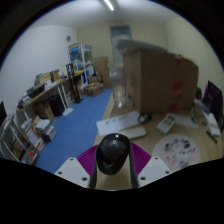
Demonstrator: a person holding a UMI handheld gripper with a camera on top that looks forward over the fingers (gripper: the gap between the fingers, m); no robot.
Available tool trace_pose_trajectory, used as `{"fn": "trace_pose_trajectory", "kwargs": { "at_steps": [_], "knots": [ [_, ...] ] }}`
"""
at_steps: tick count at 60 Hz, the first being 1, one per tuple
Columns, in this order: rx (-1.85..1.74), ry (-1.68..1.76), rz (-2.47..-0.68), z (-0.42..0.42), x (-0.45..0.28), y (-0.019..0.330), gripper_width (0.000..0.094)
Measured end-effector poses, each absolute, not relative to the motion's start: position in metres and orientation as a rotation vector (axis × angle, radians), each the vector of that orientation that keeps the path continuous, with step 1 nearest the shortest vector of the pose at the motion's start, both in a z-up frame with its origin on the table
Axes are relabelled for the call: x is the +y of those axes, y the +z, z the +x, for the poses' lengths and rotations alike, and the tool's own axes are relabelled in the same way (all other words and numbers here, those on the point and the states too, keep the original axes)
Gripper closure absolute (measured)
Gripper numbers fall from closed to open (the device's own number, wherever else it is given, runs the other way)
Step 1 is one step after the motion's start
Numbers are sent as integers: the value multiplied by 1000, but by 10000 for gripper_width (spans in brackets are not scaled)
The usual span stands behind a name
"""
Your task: Arrange mouse
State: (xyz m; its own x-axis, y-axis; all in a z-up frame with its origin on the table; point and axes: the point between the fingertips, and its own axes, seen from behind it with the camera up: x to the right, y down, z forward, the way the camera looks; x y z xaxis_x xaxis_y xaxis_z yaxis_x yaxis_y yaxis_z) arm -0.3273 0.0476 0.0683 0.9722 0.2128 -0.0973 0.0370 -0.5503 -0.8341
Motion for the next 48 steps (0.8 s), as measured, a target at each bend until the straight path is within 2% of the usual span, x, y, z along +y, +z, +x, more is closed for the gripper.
{"fn": "trace_pose_trajectory", "kwargs": {
  "at_steps": [8,13,17,23,30,36,39,48],
  "knots": [
    [-178,168,-1996,-257,55,156,466],
    [-169,57,-1967,-193,61,171,469],
    [-127,20,-2005,-145,65,153,466],
    [-68,48,-2105,-104,68,94,468],
    [-56,100,-2192,-95,69,27,465],
    [-29,119,-2248,-91,70,-11,452],
    [3,156,-2232,-94,72,-9,480],
    [-9,139,-2277,-93,69,-11,297]
  ]
}}
